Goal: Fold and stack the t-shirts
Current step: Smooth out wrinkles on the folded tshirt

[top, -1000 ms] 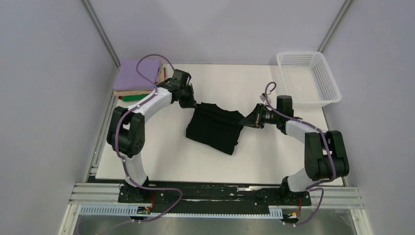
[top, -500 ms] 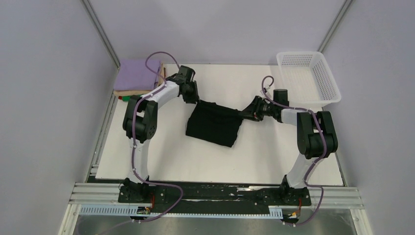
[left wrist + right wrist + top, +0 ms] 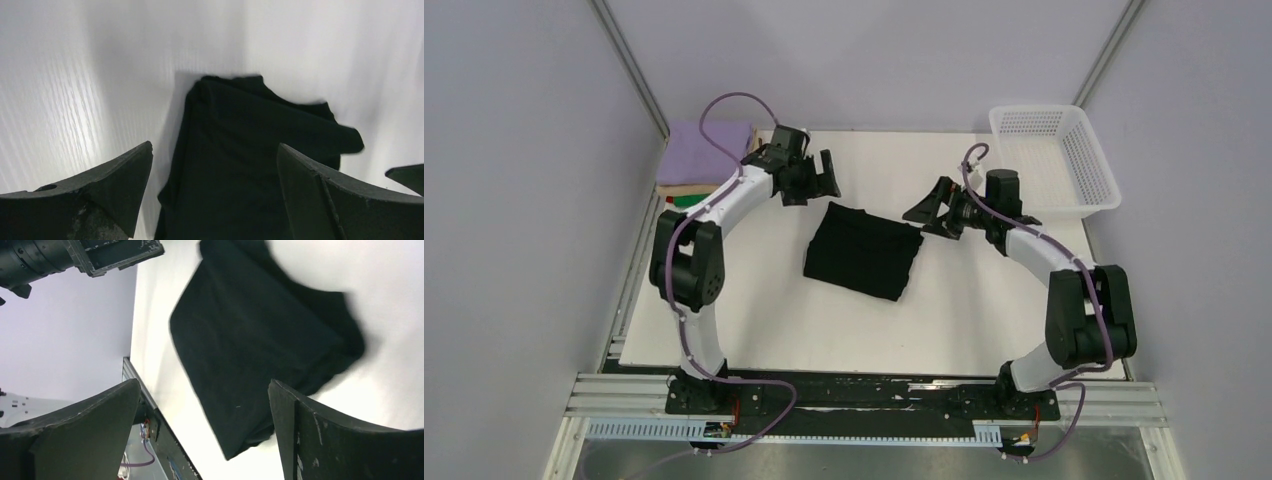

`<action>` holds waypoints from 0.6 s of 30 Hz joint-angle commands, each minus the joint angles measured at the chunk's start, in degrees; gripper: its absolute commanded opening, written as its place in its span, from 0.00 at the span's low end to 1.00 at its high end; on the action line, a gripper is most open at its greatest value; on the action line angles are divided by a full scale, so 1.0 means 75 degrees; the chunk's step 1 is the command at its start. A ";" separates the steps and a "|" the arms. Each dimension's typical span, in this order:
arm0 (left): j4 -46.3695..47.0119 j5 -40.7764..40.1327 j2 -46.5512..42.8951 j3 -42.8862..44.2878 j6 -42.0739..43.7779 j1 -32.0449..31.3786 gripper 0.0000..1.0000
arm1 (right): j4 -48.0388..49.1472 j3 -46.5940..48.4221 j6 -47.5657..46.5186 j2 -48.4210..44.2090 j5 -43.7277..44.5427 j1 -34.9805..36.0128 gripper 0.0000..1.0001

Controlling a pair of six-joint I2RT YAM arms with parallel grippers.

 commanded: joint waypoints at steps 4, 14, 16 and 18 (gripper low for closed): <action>0.1207 0.1406 -0.1963 -0.1780 -0.0479 -0.0466 1.00 | 0.0409 -0.0027 0.0248 -0.0425 0.0079 0.0845 1.00; 0.2354 0.2162 -0.1371 -0.3466 -0.0717 -0.0892 1.00 | 0.0622 0.1019 0.0258 0.1748 0.1742 0.1032 1.00; 0.2369 0.2190 -0.1148 -0.3672 -0.0716 -0.0895 1.00 | 0.0548 0.1135 0.0181 0.2161 0.2075 0.0987 1.00; 0.2429 0.2126 -0.1094 -0.4023 -0.0740 -0.0922 1.00 | 0.0440 0.1157 0.0125 0.2463 0.2305 0.0945 1.00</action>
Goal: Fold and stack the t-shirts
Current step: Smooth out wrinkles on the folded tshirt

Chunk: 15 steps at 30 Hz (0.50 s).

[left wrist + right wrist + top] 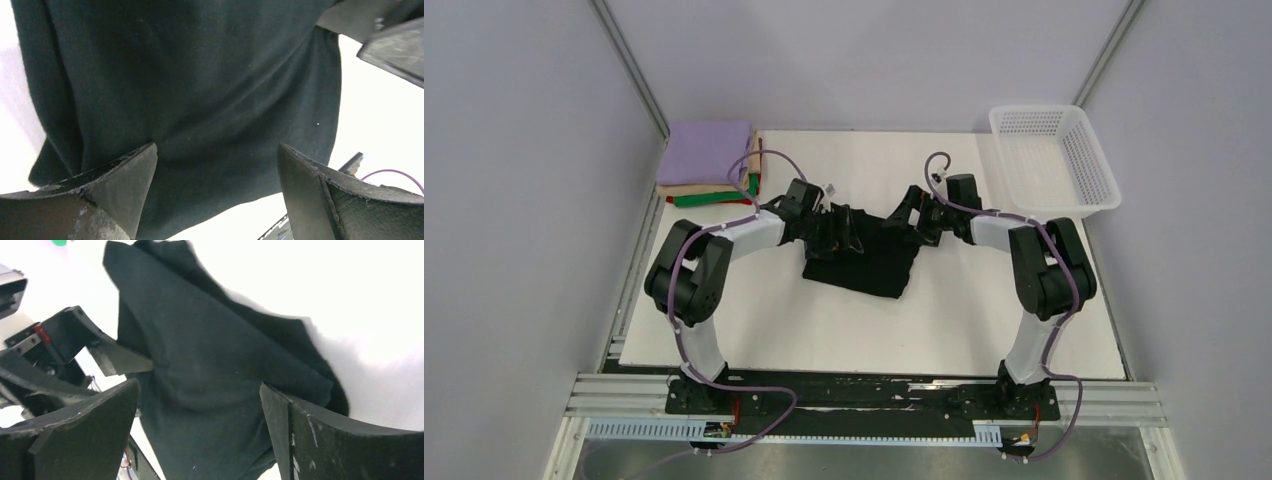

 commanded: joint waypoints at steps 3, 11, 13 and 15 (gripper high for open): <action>0.0496 0.0101 -0.0090 -0.1065 -0.0143 -0.0093 1.00 | 0.0022 0.0233 -0.0286 0.0611 0.1016 -0.0103 1.00; 0.0460 -0.0159 -0.1362 -0.1778 -0.0417 -0.1103 1.00 | -0.0608 0.0130 -0.0944 -0.0496 0.1037 -0.0100 1.00; 0.0397 -0.0330 -0.1742 -0.1763 -0.0470 -0.1214 1.00 | -0.0786 0.0095 -0.1003 -0.1062 0.0726 -0.0103 1.00; 0.0354 -0.0536 -0.2112 -0.1692 -0.0509 -0.1228 1.00 | -0.0801 -0.0097 -0.0990 -0.1795 0.0251 -0.0090 1.00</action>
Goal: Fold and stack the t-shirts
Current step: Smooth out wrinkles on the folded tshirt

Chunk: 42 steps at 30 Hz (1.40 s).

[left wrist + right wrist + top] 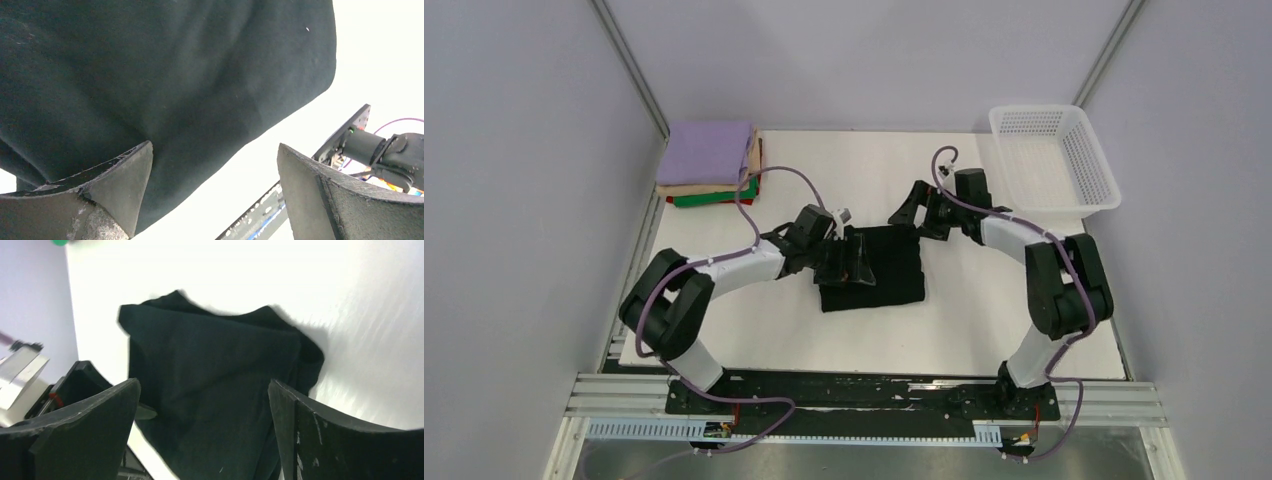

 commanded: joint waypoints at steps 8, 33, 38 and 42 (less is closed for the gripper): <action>-0.0916 -0.1458 -0.1036 0.1034 -0.0080 0.0095 1.00 | -0.0019 -0.1509 0.0383 -0.3142 -0.2301 0.0212 1.00; -0.0496 -0.0810 0.2099 0.2392 0.0142 0.1368 1.00 | 0.0617 -0.4333 0.0743 -0.1651 -0.0268 0.0171 1.00; -0.1163 -0.1000 0.1007 0.2594 0.0477 0.1362 1.00 | -0.0076 -0.3644 0.0357 -0.3013 -0.0686 0.0329 1.00; -0.1444 -0.0983 0.0092 0.2330 0.0543 0.1301 1.00 | -0.0170 -0.3007 0.0392 -0.3724 -0.1060 0.0331 1.00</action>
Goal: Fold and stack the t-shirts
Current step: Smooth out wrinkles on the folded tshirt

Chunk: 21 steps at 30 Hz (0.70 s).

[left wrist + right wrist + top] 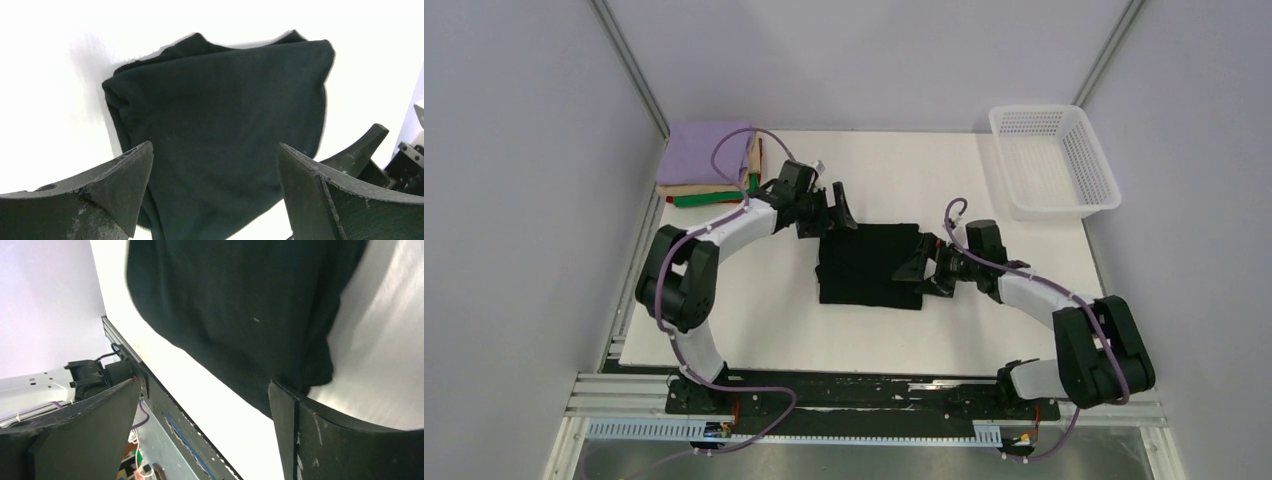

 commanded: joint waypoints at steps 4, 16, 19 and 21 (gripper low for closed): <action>-0.0395 0.0396 -0.1727 -0.0465 0.0381 -0.0415 1.00 | -0.0070 0.1301 -0.0199 -0.0523 -0.0095 0.0000 1.00; 0.0723 0.1643 -0.1529 -0.2953 0.0270 -0.1170 1.00 | 0.1340 0.0848 0.0258 0.2336 0.0185 -0.0627 1.00; 0.0472 0.1521 -0.1249 -0.3162 0.0415 -0.1173 1.00 | 0.1433 0.0691 0.0222 0.2581 0.0261 -0.0667 1.00; 0.0162 0.1331 -0.1217 -0.3166 0.0541 -0.1169 1.00 | 0.1492 0.0654 0.0236 0.2484 0.0193 -0.0668 1.00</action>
